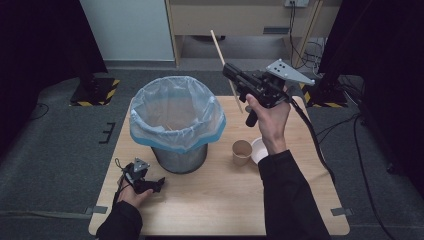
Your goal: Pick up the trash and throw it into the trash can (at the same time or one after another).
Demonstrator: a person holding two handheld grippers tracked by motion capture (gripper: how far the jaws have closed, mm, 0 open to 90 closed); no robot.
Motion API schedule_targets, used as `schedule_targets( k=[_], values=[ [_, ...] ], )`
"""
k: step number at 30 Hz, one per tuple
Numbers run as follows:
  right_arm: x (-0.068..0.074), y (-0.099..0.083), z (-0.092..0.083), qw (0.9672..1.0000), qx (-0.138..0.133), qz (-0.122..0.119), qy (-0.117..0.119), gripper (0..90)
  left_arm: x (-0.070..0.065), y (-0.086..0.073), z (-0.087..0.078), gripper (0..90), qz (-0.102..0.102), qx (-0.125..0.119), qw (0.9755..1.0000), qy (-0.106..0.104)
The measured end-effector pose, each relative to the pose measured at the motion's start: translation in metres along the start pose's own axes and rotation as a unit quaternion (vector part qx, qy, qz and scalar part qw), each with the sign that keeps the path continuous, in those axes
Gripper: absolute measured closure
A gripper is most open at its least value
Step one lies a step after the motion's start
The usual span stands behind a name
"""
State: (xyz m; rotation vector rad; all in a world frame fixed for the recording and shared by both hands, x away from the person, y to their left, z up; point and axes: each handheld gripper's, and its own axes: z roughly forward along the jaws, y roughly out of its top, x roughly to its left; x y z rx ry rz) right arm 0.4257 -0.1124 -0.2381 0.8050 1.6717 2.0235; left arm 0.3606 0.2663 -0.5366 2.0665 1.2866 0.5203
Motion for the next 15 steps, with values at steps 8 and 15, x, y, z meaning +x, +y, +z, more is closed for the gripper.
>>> schedule_targets(
  k=[8,15],
  values=[
    [0.008,-0.002,0.025,0.9999,0.002,0.001,0.010,85.7,0.000,0.000,0.000,0.0,0.000,0.000,1.0000,0.000],
    [0.013,-0.006,0.040,0.9998,0.001,0.010,0.019,85.7,0.000,0.000,0.000,0.0,0.000,0.000,1.0000,0.000]
  ],
)
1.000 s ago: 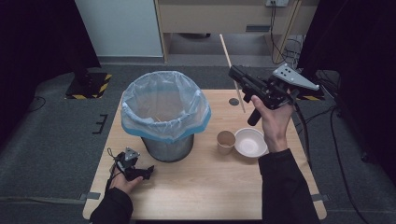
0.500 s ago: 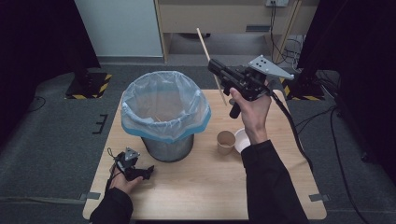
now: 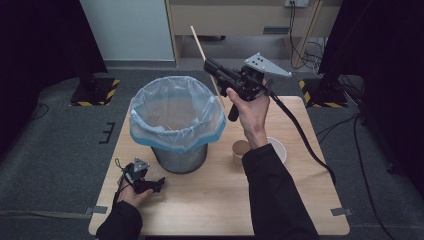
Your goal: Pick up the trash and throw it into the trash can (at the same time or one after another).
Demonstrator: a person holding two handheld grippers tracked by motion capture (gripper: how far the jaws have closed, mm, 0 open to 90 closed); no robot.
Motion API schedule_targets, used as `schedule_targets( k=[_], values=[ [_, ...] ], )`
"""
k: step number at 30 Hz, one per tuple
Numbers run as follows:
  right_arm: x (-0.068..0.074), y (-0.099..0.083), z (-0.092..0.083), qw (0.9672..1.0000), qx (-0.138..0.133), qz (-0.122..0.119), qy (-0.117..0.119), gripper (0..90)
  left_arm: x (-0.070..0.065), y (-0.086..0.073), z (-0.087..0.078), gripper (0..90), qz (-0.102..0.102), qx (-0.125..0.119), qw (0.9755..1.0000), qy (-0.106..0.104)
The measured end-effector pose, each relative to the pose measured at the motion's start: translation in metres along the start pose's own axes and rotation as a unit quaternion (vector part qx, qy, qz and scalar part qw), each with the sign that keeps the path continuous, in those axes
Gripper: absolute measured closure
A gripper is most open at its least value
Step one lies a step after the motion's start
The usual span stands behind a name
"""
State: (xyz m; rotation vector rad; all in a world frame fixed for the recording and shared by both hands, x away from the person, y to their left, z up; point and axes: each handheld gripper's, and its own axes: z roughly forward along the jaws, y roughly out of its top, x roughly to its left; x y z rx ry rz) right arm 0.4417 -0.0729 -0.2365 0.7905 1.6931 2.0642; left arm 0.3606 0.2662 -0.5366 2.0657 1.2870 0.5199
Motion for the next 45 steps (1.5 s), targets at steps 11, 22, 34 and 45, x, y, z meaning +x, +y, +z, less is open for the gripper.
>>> schedule_targets(
  k=[11,22,34,45],
  values=[
    [0.011,-0.012,0.027,0.9999,0.003,0.004,0.013,85.7,0.000,0.000,0.000,0.0,0.001,0.000,1.0000,-0.001],
    [0.013,-0.033,0.056,0.9999,0.012,0.002,0.003,81.4,0.000,0.000,0.000,0.0,0.002,0.000,1.0000,-0.002],
    [0.011,-0.013,0.035,0.9990,0.030,-0.031,-0.007,60.4,0.000,0.000,0.000,0.0,0.002,0.000,1.0000,-0.002],
    [-0.016,0.005,-0.065,0.9975,0.022,-0.031,-0.059,53.7,0.000,0.000,0.000,0.0,0.002,0.000,1.0000,-0.001]
  ],
)
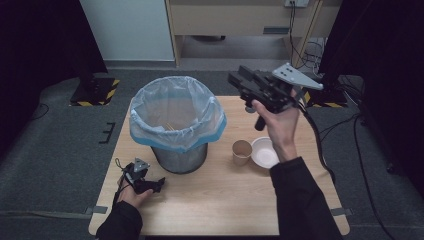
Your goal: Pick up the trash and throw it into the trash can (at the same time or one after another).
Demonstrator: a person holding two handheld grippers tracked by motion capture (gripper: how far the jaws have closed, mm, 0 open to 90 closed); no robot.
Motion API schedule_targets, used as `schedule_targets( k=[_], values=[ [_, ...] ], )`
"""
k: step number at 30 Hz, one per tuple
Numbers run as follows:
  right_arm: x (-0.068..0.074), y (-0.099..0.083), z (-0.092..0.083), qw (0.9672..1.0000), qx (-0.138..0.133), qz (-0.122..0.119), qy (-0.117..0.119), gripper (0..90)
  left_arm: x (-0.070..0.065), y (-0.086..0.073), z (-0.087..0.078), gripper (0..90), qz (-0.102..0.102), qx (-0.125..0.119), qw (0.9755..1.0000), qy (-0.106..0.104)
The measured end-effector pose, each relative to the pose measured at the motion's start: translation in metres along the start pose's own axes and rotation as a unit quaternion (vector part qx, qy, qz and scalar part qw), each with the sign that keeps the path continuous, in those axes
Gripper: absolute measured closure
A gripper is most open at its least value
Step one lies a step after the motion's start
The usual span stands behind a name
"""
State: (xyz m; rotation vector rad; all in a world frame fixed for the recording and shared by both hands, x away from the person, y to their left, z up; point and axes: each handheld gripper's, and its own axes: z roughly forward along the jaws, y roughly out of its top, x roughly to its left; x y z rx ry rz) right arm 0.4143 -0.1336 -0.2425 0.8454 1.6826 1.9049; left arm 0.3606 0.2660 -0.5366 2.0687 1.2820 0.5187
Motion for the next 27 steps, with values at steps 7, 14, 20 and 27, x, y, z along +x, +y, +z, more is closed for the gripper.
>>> schedule_targets(
  k=[7,14,20,27],
  values=[
    [-0.030,-0.038,-0.055,0.9982,0.041,0.005,-0.042,49.6,0.000,0.000,0.000,0.0,0.000,0.001,1.0000,0.000],
    [-0.060,-0.087,-0.087,0.9929,0.077,0.029,-0.086,47.0,0.000,0.000,0.000,0.0,0.000,0.001,1.0000,0.000],
    [-0.083,-0.130,-0.102,0.9847,0.119,0.031,-0.124,44.8,0.000,0.000,0.000,0.0,0.000,0.001,1.0000,0.000],
    [-0.108,-0.161,-0.114,0.9723,0.166,0.030,-0.161,40.0,0.000,0.000,0.000,0.0,0.000,0.001,1.0000,0.000]
  ],
)
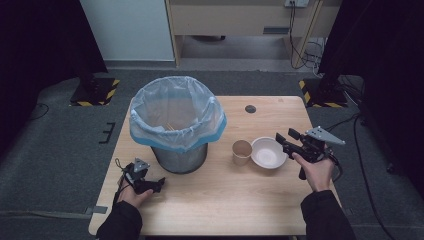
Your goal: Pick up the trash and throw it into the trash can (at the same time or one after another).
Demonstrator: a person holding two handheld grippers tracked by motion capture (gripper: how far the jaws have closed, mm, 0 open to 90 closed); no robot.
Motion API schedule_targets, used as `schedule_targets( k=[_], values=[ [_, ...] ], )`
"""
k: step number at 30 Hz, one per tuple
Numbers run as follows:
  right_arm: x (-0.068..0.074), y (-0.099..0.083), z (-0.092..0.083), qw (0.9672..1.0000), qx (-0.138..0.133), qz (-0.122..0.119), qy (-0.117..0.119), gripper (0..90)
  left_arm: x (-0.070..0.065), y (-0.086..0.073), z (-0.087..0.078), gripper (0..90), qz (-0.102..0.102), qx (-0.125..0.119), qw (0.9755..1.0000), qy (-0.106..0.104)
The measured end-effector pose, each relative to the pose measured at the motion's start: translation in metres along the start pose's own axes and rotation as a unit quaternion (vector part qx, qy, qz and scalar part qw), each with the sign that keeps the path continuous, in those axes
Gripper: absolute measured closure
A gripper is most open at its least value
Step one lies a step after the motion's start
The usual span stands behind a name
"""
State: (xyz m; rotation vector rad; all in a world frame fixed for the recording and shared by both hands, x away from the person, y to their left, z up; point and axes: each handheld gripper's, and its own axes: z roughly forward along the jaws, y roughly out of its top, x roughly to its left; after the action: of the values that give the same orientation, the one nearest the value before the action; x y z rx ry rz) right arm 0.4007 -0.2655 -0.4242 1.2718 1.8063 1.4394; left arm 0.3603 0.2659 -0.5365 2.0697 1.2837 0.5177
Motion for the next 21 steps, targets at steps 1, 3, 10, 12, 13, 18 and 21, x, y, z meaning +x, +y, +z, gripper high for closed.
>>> schedule_targets(
  k=[1,3,10,12,13,18,21],
  values=[
    [-0.003,-0.005,0.001,1.0000,0.006,0.002,-0.006,39.4,0.000,0.000,0.000,0.0,0.000,0.000,1.0000,0.000],
    [-0.008,-0.013,0.005,0.9997,0.021,-0.002,-0.013,37.3,0.000,0.000,0.000,0.0,0.000,0.000,1.0000,0.000],
    [-0.028,-0.038,0.017,0.9968,0.060,-0.009,-0.052,31.5,0.000,0.000,0.000,0.0,0.000,0.000,1.0000,0.000],
    [-0.033,-0.044,0.019,0.9958,0.071,-0.008,-0.058,31.4,0.000,0.000,0.000,0.0,0.000,0.000,1.0000,0.000],
    [-0.034,-0.046,0.020,0.9952,0.077,-0.007,-0.060,31.5,0.000,0.000,0.000,0.0,0.000,0.000,1.0000,0.000],
    [-0.042,-0.058,0.028,0.9909,0.115,-0.019,-0.068,33.5,0.000,0.000,0.000,0.0,0.000,0.000,1.0000,0.000],
    [-0.045,-0.063,0.032,0.9889,0.129,-0.015,-0.073,33.9,0.000,0.000,0.000,0.0,0.000,0.000,1.0000,0.000]
  ],
)
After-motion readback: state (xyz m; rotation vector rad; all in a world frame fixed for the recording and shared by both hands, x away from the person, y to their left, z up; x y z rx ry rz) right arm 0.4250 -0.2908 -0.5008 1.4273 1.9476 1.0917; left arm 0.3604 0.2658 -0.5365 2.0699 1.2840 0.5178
